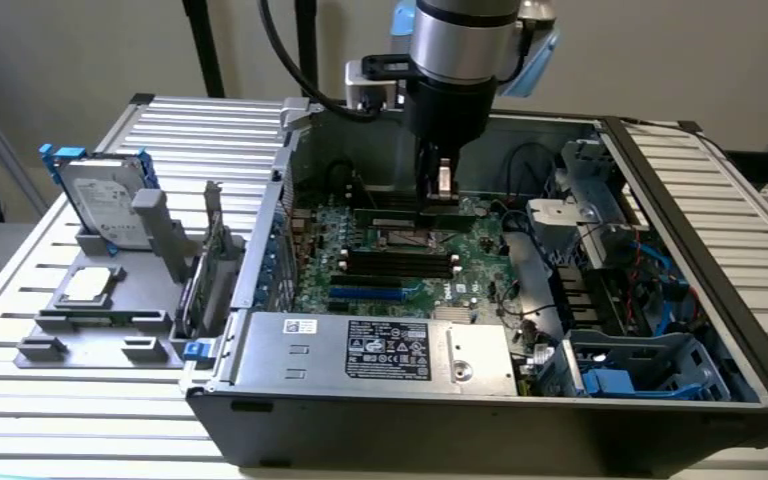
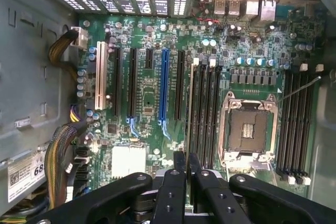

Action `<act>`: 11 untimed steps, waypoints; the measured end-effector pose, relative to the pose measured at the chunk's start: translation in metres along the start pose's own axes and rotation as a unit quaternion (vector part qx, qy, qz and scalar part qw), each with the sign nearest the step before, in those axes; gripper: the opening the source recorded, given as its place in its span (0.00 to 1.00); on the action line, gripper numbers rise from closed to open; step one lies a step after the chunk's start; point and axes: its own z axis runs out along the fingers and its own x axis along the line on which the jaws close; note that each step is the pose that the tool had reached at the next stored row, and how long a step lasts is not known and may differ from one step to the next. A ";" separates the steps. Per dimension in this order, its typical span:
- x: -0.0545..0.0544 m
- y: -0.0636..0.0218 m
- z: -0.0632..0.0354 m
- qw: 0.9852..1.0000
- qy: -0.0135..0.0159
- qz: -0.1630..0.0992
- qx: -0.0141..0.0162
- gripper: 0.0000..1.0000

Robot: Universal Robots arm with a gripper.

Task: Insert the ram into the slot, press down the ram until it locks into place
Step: 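Insert the ram into the slot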

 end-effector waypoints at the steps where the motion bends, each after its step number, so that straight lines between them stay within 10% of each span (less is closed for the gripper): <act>1: 0.000 0.0000 0.0018 1.000 0.000 0.000 0.000 0.13; 11: 0.000 0.0011 0.0200 1.000 0.000 0.000 0.003 0.13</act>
